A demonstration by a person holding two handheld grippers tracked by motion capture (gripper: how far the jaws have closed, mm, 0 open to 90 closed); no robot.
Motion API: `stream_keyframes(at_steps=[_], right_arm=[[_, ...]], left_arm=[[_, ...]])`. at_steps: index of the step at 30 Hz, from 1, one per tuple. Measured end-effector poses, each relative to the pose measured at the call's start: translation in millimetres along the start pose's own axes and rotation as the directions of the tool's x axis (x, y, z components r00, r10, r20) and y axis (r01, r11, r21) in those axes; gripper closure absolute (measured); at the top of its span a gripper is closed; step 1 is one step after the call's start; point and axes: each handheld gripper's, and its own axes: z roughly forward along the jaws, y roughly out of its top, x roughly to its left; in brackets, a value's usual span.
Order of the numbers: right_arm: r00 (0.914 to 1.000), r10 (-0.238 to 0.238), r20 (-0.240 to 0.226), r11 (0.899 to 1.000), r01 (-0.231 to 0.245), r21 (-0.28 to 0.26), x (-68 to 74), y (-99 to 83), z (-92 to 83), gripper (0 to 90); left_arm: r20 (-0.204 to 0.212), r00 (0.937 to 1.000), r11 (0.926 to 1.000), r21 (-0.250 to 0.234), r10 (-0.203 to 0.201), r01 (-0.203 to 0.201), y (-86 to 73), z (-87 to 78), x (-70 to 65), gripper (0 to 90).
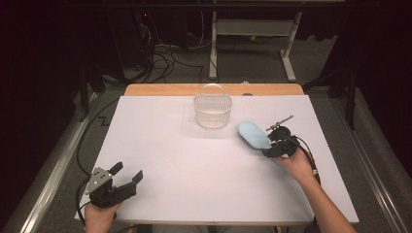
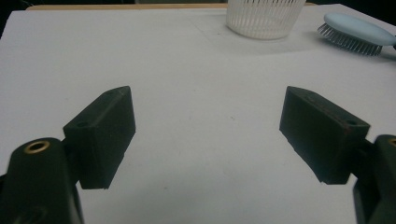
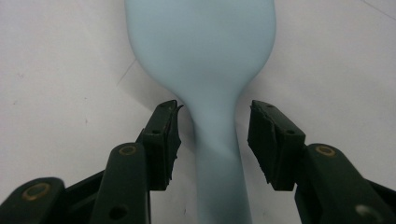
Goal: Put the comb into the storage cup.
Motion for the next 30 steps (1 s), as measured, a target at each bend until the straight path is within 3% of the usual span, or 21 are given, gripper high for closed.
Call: stream_keyframes(at_steps=[14,30], right_arm=[[0.9998,-0.014,0.013,1.0,0.013,0.026,-0.4,5.5,13.4,55.1],[0.9995,-0.021,-0.025,0.999,0.022,0.027,0.2,5.8,13.5,67.3]], left_arm=[[0.001,1.0,1.0,0.001,-0.001,0.001,0.0,0.3,-0.1,17.9],[0.002,1.0,1.0,0.002,0.0,0.0,0.0,0.8,-0.6,17.9]])
